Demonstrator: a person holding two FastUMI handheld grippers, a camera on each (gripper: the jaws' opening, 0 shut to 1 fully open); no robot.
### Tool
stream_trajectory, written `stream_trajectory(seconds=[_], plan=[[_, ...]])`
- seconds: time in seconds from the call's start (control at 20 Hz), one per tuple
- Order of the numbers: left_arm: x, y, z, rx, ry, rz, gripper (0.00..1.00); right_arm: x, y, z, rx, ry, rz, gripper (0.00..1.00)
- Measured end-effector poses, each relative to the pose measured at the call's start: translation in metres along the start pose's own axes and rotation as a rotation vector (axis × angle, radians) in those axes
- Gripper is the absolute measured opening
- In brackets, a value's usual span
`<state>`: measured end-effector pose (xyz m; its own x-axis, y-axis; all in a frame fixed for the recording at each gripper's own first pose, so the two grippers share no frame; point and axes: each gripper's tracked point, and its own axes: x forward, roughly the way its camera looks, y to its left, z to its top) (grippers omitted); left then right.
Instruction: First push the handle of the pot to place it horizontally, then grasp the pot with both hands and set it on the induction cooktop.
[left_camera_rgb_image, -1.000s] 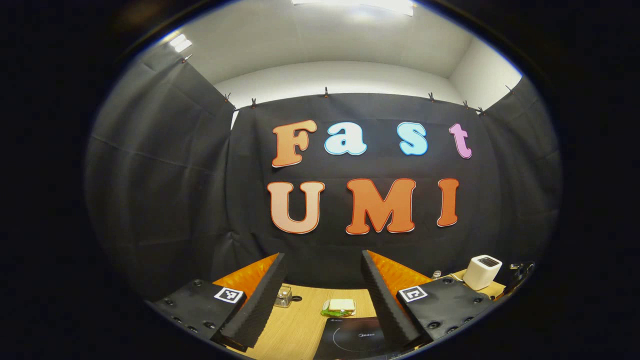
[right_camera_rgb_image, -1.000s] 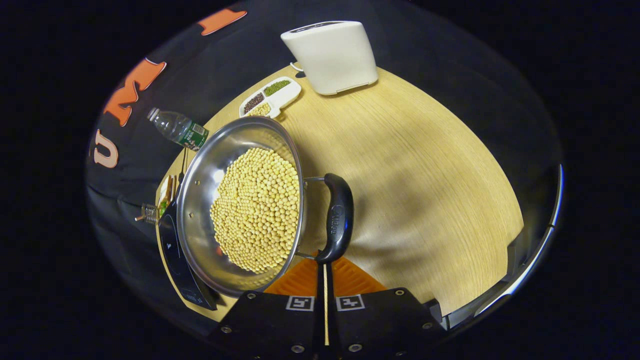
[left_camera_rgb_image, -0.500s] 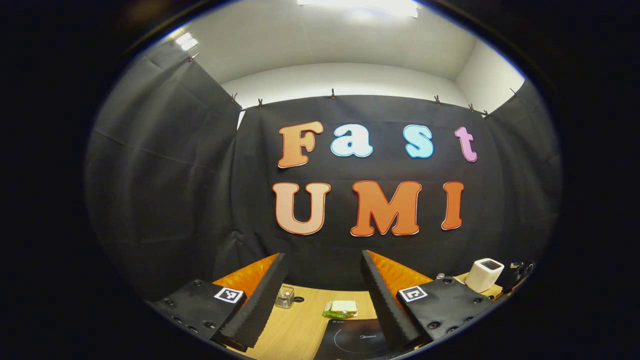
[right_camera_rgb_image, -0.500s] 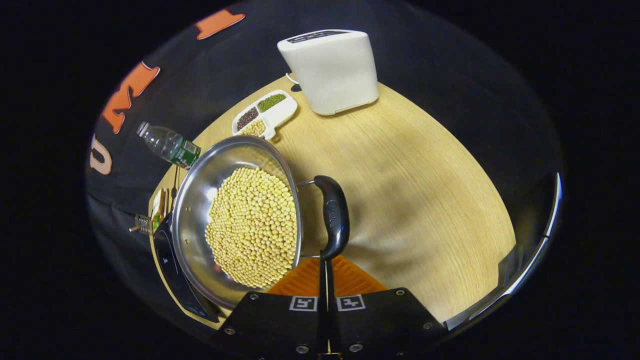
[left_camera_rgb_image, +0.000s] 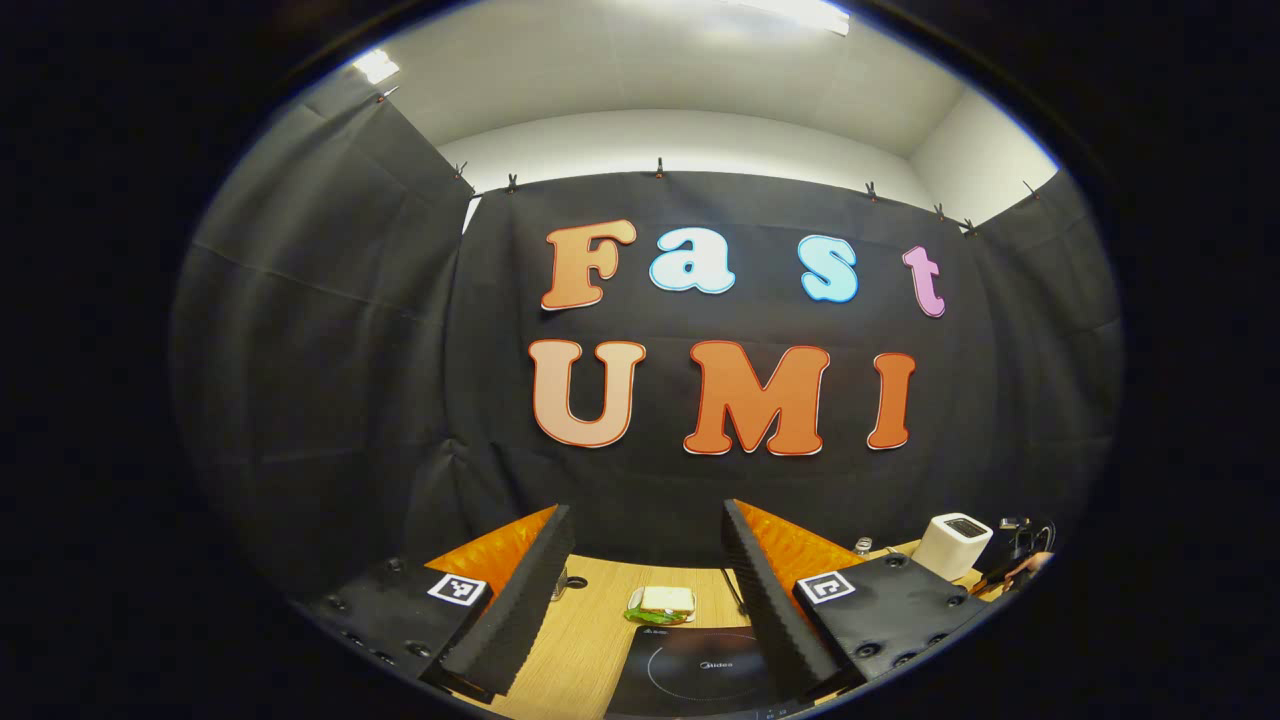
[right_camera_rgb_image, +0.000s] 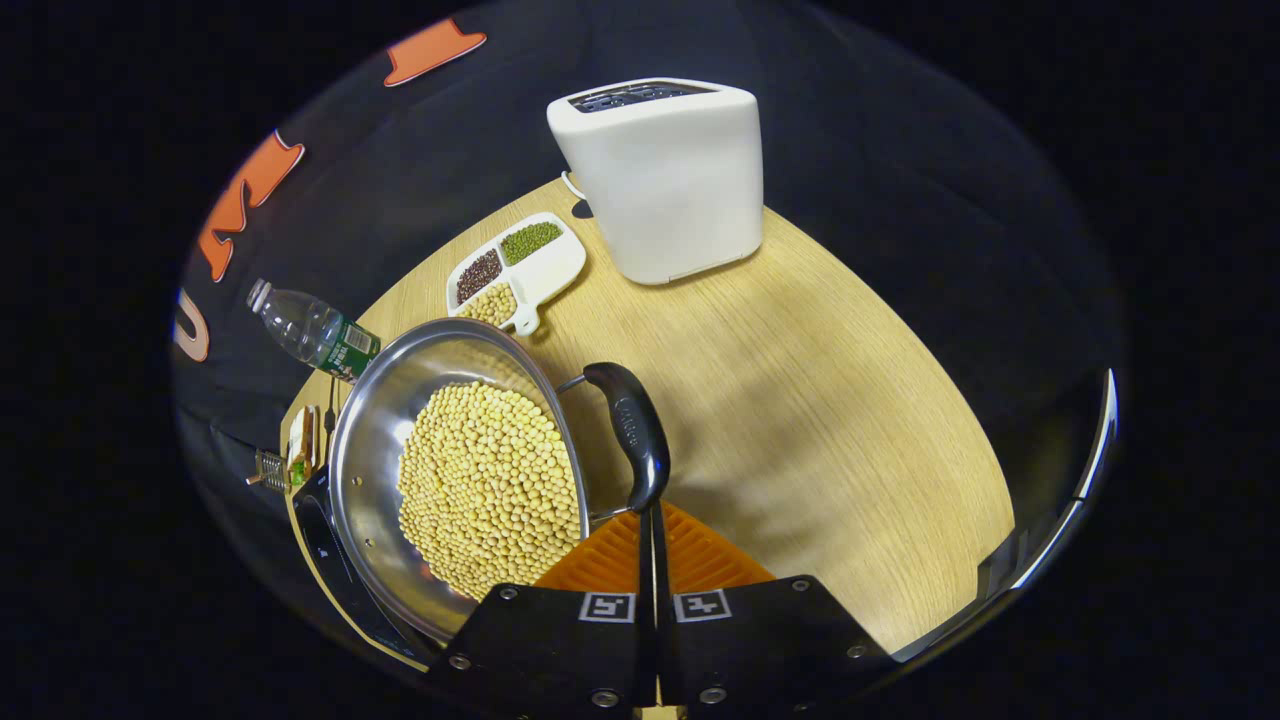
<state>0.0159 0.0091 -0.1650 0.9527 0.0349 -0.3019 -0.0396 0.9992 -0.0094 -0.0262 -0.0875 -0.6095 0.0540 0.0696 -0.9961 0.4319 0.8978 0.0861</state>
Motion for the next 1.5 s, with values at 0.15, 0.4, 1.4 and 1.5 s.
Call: stream_trajectory(seconds=[0.15,0.4,1.4,1.5], plan=[[0.007,-0.014,-0.015,-0.005,0.029,-0.025,0.99,0.002,0.0,0.006,-0.009,-0.012,-0.001,0.0],[0.023,-0.052,-0.049,0.007,0.097,-0.089,0.99,-0.005,-0.002,0.004,-0.073,-0.039,0.006,0.0],[0.065,-0.273,-0.329,-0.012,0.738,-0.422,0.99,-0.035,0.016,0.035,-0.331,-0.231,0.018,0.81],[0.064,-0.29,-0.352,-0.005,0.79,-0.432,0.99,-0.029,0.012,0.038,-0.332,-0.235,0.0,0.86]])
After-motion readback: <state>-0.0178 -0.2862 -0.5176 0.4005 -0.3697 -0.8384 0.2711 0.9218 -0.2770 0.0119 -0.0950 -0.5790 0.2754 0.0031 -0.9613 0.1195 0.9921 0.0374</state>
